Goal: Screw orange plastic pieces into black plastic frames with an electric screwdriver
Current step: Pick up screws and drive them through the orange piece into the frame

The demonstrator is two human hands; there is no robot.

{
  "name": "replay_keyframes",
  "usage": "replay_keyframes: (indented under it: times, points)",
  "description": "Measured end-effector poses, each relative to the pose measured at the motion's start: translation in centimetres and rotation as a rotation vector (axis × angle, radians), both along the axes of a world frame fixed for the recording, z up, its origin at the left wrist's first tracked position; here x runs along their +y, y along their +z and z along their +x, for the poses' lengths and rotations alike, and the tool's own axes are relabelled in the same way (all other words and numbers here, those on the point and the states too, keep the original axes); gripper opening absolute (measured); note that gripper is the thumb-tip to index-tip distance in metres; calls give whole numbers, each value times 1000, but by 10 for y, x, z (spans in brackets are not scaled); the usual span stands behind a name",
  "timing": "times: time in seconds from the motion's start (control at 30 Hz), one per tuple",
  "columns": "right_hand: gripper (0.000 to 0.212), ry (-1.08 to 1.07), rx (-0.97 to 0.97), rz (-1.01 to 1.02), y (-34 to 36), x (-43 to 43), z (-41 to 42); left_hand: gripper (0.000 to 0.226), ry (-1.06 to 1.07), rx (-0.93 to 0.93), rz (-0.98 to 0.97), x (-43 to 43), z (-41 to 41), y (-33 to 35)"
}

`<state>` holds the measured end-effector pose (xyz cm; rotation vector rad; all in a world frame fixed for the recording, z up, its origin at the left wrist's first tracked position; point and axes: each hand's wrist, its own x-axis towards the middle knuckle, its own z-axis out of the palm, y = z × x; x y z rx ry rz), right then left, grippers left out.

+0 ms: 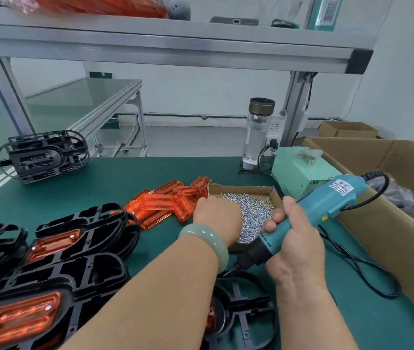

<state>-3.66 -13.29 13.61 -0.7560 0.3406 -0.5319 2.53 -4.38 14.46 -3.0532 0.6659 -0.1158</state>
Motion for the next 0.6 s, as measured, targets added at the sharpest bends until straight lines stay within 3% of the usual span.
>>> replay_keyframes:
  times: [0.4, 0.5, 0.6]
  points:
    - [11, 8, 6, -28, 1, 6, 0, 31, 34, 34, -327, 12, -7, 5]
    - [11, 11, -5, -9, 1, 6, 0, 31, 45, 24, -689, 20, -32, 9]
    - [14, 19, -28, 8, 2, 6, -1, 16, 123, 30, -1066, 37, -64, 7]
